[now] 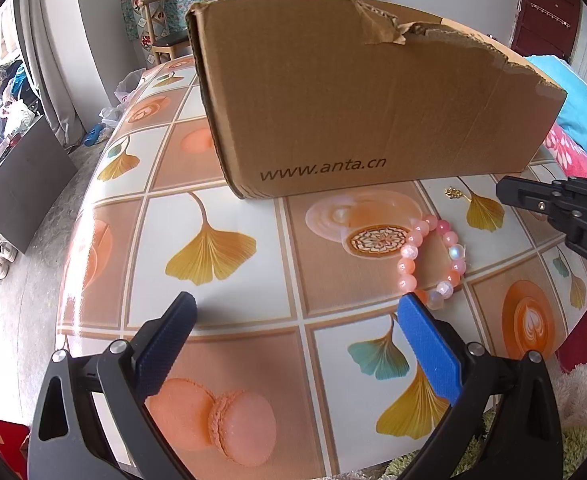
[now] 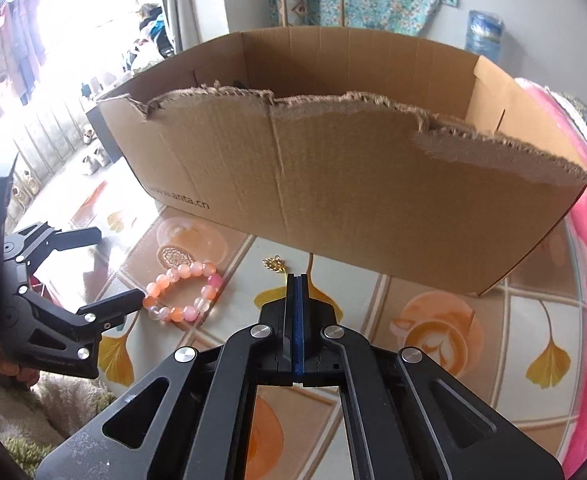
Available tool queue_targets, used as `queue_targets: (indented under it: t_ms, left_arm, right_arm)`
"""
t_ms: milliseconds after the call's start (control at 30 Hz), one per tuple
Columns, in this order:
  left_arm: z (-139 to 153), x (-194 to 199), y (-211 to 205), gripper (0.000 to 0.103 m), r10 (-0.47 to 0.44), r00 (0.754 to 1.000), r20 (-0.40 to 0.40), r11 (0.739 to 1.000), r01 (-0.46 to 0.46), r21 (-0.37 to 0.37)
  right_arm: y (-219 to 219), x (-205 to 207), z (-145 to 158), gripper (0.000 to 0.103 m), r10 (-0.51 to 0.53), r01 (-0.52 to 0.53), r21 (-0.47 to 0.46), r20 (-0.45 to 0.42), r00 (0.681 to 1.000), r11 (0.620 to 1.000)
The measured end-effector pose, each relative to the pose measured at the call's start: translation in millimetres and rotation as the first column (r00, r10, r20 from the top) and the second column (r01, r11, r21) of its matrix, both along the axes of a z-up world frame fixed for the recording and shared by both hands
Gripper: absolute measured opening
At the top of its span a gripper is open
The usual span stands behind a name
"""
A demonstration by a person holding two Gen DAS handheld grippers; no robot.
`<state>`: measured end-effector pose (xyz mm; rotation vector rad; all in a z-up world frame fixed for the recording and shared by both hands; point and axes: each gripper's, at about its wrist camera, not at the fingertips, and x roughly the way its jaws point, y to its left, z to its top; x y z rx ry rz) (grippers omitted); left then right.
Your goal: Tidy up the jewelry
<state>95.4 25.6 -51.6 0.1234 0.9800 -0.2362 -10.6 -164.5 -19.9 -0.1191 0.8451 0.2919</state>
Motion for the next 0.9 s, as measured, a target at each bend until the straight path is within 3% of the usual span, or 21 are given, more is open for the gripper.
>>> queue_targets:
  t_ms: [67, 167, 367, 433, 467, 500, 800, 900]
  left_arm:
    - [-0.1, 0.2, 0.2, 0.099, 0.001, 1.000, 0.000, 1.000, -0.001, -0.001]
    - [-0.2, 0.2, 0.6, 0.099, 0.000, 1.000, 0.000, 1.000, 0.000, -0.001]
    - [0.0, 0.4, 0.3, 0.099, 0.000, 1.000, 0.003, 1.000, 0.000, -0.001]
    - [0.3, 1.0, -0.1, 0.099, 0.001, 1.000, 0.005, 1.000, -0.001, -0.002]
    - [0.3, 0.8, -0.3, 0.099, 0.001, 1.000, 0.006, 1.000, -0.001, -0.002]
    - [0.3, 0.6, -0.5, 0.099, 0.002, 1.000, 0.007, 1.000, -0.002, -0.002]
    - [1.7, -2.4, 1.4, 0.098, -0.009, 0.999, 0.032, 1.000, 0.009, -0.012]
    - [16.1, -11.0, 2.6, 0.093, -0.041, 0.994, 0.099, 0.995, 0.050, -0.089]
  right_arm:
    - [-0.5, -2.1, 1.4, 0.002, 0.006, -0.005, -0.024, 0.012, 1.000, 1.000]
    - [14.0, 8.6, -10.7, 0.014, 0.026, -0.025, -0.047, 0.022, 0.999, 0.999]
    - [26.7, 25.5, -27.2, 0.016, 0.058, -0.057, -0.072, 0.011, 0.998, 0.996]
    - [25.2, 24.4, -23.6, 0.012, 0.071, -0.069, -0.082, 0.015, 0.997, 0.994]
    - [25.0, 24.5, -23.1, 0.002, 0.075, -0.074, -0.082, 0.010, 0.997, 0.994]
    - [23.6, 23.8, -22.5, 0.001, 0.071, -0.071, -0.082, 0.007, 0.997, 0.994]
    - [-2.0, -3.6, -17.1, 0.000, -0.022, 0.021, -0.030, -0.028, 0.999, 0.999]
    - [-13.4, -9.6, -16.9, 0.000, -0.034, 0.034, -0.008, -0.048, 0.998, 0.999]
